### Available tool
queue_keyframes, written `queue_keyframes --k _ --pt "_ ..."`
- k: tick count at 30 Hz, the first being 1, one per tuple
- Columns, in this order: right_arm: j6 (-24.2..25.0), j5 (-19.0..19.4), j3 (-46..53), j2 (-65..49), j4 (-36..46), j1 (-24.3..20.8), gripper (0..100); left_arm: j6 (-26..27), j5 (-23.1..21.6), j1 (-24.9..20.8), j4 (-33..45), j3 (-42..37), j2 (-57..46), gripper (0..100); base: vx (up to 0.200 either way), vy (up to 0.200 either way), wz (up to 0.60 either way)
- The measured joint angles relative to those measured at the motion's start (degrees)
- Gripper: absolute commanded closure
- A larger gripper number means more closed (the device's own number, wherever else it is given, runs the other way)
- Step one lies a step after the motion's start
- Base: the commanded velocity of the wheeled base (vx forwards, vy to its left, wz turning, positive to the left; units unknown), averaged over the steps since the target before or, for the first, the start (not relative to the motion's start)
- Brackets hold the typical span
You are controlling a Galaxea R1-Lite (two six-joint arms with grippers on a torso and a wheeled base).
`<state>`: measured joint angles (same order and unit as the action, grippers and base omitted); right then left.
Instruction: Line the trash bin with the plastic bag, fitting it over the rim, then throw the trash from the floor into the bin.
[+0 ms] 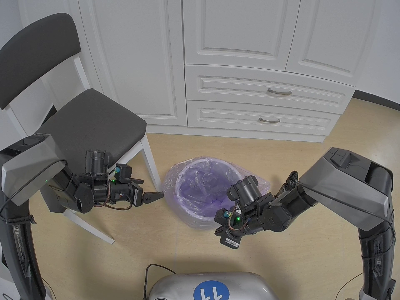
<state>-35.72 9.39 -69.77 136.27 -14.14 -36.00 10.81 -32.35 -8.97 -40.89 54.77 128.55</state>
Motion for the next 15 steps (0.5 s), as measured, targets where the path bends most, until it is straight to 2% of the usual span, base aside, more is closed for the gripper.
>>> queue_keyframes --k 1,2,8,15 --pt "0.06 0.05 0.11 0.06 -0.2 -0.1 100 -0.01 0.01 0.0 0.0 0.02 0.01 0 0.0 0.0 0.0" --pt "0.04 0.09 0.17 0.06 -0.68 -0.11 0 -0.01 0.0 0.0 0.02 0.02 0.01 0 0.0 0.0 0.0" --pt "-2.93 0.32 0.32 -1.49 -3.32 -0.2 0 -0.01 0.0 0.07 0.0 0.07 0.0 0 0.0 0.0 0.0" --pt "-3.66 0.02 -2.32 -1.87 -3.62 0.34 0 -0.01 0.01 0.18 -0.02 0.07 -0.05 0 0.0 0.0 0.0"
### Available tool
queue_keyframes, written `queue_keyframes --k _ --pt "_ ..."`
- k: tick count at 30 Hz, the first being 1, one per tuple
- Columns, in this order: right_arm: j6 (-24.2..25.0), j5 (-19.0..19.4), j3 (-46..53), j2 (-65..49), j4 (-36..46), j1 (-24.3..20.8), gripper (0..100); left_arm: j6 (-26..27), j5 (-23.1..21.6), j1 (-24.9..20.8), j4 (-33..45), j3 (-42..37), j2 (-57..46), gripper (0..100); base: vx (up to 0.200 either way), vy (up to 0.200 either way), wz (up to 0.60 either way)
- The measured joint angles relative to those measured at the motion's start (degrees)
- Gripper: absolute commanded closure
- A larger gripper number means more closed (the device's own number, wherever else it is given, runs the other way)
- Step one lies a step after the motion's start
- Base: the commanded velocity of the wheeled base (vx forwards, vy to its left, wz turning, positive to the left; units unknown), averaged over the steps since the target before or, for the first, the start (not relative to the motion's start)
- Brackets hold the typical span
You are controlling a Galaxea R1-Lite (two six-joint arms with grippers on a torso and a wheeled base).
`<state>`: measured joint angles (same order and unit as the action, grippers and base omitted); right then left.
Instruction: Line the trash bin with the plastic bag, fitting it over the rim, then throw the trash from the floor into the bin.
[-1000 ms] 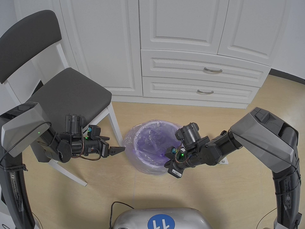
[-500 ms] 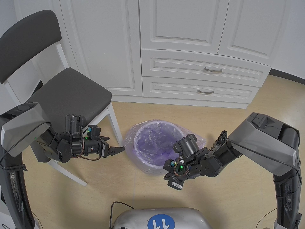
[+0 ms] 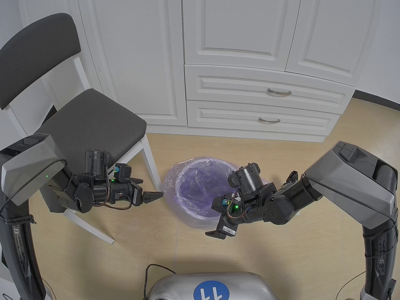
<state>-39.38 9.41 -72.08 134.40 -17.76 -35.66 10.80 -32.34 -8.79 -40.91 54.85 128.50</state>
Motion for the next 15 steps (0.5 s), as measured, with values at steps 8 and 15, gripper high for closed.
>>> queue_keyframes --k 8,15 --pt "0.16 0.41 -6.67 4.49 0.02 1.67 0 0.0 -0.01 0.13 -0.02 0.04 -0.06 0 0.0 0.0 0.0" --pt "3.04 5.17 -12.62 9.56 0.52 2.76 0 0.0 0.0 0.24 0.0 0.15 -0.02 0 0.0 0.0 0.0"
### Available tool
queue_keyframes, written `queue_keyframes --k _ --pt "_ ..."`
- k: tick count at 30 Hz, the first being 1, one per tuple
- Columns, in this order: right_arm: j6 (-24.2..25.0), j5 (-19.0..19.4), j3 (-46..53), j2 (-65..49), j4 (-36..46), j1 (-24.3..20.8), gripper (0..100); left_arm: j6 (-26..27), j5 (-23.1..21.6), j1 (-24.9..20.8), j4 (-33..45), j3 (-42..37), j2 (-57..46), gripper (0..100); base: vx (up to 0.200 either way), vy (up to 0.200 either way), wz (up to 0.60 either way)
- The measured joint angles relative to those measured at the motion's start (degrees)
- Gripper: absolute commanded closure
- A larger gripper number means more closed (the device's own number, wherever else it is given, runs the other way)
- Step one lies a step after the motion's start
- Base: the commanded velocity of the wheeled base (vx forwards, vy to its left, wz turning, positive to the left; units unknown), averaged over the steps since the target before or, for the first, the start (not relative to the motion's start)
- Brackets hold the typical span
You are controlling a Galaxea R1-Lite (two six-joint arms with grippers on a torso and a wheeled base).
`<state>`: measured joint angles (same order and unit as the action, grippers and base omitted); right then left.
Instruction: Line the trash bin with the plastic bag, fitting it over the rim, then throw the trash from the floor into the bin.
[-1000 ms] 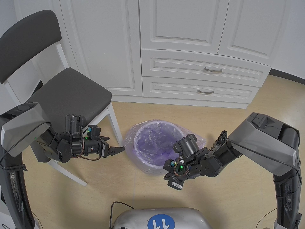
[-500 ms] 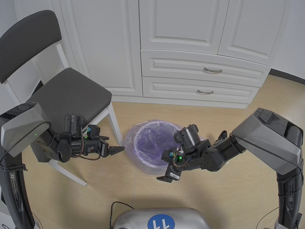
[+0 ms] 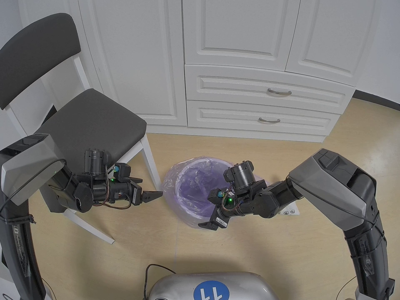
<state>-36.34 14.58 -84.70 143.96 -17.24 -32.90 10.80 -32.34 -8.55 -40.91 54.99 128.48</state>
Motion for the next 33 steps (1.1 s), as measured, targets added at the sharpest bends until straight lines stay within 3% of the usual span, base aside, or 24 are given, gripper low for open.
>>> queue_keyframes --k 5,11,12,33 --pt "1.23 2.46 -3.28 2.84 1.18 0.88 0 -0.07 0.0 0.2 0.02 0.22 0.09 0 0.0 0.0 0.0" --pt "1.32 2.72 -4.17 4.22 1.97 1.57 0 -0.07 -0.01 0.34 0.05 0.29 0.11 0 0.0 0.0 0.0" --pt "1.32 2.72 -4.19 4.28 1.97 1.65 100 -0.1 0.0 0.37 0.05 0.29 0.11 0 0.0 0.0 0.0" --pt "1.08 2.72 2.36 0.3 1.58 0.9 100 0.0 0.0 0.37 0.0 0.33 0.18 0 0.0 0.0 0.0"
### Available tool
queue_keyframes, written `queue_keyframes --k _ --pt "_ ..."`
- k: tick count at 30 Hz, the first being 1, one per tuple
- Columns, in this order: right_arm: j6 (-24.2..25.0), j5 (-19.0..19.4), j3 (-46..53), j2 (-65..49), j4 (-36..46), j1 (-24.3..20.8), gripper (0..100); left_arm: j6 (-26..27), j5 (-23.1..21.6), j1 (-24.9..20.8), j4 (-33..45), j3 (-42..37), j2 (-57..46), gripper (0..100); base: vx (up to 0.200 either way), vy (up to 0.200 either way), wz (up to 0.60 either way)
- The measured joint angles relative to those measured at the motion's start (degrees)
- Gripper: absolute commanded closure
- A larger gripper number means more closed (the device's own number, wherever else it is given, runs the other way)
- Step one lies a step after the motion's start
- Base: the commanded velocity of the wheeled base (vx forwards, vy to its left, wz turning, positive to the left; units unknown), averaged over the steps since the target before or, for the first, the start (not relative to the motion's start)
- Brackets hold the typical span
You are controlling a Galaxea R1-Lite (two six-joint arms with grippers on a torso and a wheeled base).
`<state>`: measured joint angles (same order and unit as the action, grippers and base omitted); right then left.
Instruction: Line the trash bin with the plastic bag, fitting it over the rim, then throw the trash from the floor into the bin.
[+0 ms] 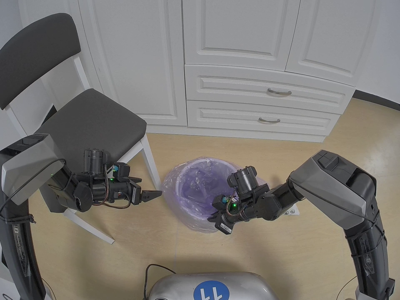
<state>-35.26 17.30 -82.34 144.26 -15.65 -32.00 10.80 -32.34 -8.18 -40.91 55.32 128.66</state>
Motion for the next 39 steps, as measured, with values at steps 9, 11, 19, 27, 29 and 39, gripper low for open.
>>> queue_keyframes --k 9,11,19,27,29,39 --pt "0.04 -0.52 4.83 0.66 -0.24 -1.93 100 0.0 -0.01 0.02 -0.02 -0.06 0.04 0 0.0 0.0 0.0" --pt "0.57 -0.9 4.12 1.5 -0.2 -1.95 100 -0.02 -0.01 0.02 -0.02 -0.04 0.04 0 0.0 0.0 0.0" --pt "2.79 -7.7 -0.21 4.0 -0.05 -1.29 100 -0.13 -0.01 0.0 0.0 0.35 0.22 0 0.0 0.0 0.0" --pt "2.79 -9.8 -2.12 5.02 0.24 1.46 100 -0.27 0.0 0.0 0.02 0.63 0.37 0 0.0 0.0 0.0" --pt "2.74 -9.83 -2.04 4.91 0.2 2.29 100 -0.27 0.0 0.0 0.0 0.63 0.37 0 0.0 0.0 0.0" --pt "2.41 -9.61 0.37 3.12 0.11 6.6 100 -0.27 0.0 0.0 0.02 0.62 0.5 0 0.0 0.0 0.0"
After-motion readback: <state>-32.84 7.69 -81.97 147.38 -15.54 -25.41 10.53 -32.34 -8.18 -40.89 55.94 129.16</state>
